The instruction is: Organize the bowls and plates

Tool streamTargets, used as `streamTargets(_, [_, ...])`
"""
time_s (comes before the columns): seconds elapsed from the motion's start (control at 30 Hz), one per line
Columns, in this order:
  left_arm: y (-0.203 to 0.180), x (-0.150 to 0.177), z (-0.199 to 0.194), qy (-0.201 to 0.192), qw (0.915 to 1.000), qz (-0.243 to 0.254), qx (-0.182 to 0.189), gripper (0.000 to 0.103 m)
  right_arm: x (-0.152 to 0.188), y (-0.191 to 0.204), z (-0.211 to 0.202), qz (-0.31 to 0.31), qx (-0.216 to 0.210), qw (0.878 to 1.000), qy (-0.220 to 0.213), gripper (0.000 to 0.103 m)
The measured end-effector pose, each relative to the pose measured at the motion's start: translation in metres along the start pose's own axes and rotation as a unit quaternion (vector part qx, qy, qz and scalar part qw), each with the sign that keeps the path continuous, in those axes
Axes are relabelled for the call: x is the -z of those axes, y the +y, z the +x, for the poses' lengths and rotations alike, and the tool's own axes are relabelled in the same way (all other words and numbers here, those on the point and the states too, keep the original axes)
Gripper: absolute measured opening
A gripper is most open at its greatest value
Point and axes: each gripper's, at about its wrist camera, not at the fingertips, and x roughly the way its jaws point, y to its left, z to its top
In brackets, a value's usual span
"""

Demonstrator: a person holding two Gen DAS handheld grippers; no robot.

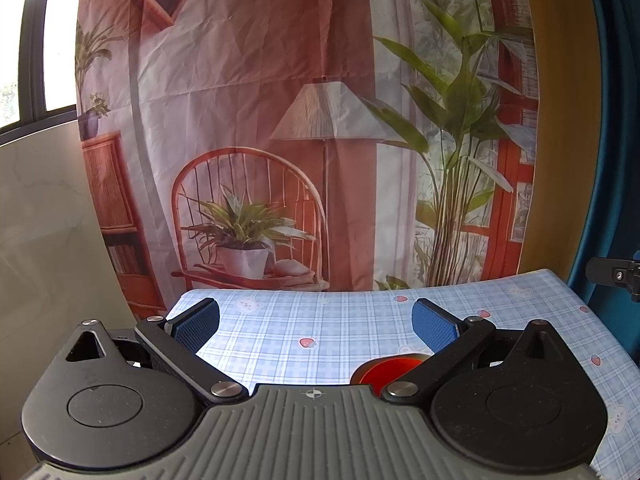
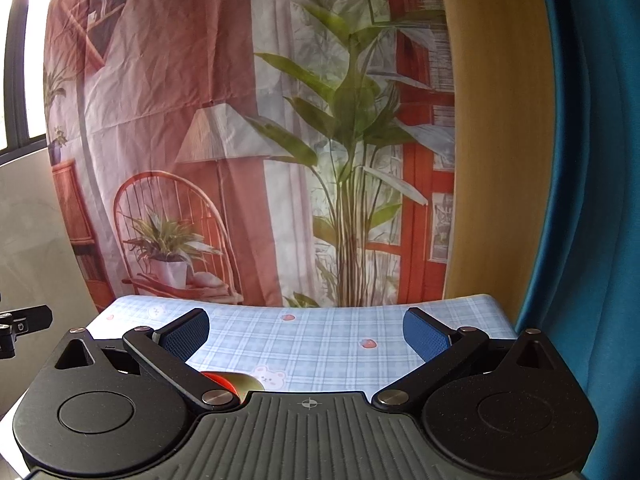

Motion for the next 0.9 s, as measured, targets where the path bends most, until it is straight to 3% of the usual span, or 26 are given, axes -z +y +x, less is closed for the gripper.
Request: streamTargets(0.9, [0.0001, -0.0055, -0.0023, 0.0, 1.0, -0.002, -0.004, 0.103, -0.0007, -0.003, -0.0007, 0.004, 0.003, 1.0, 0.0, 0.103])
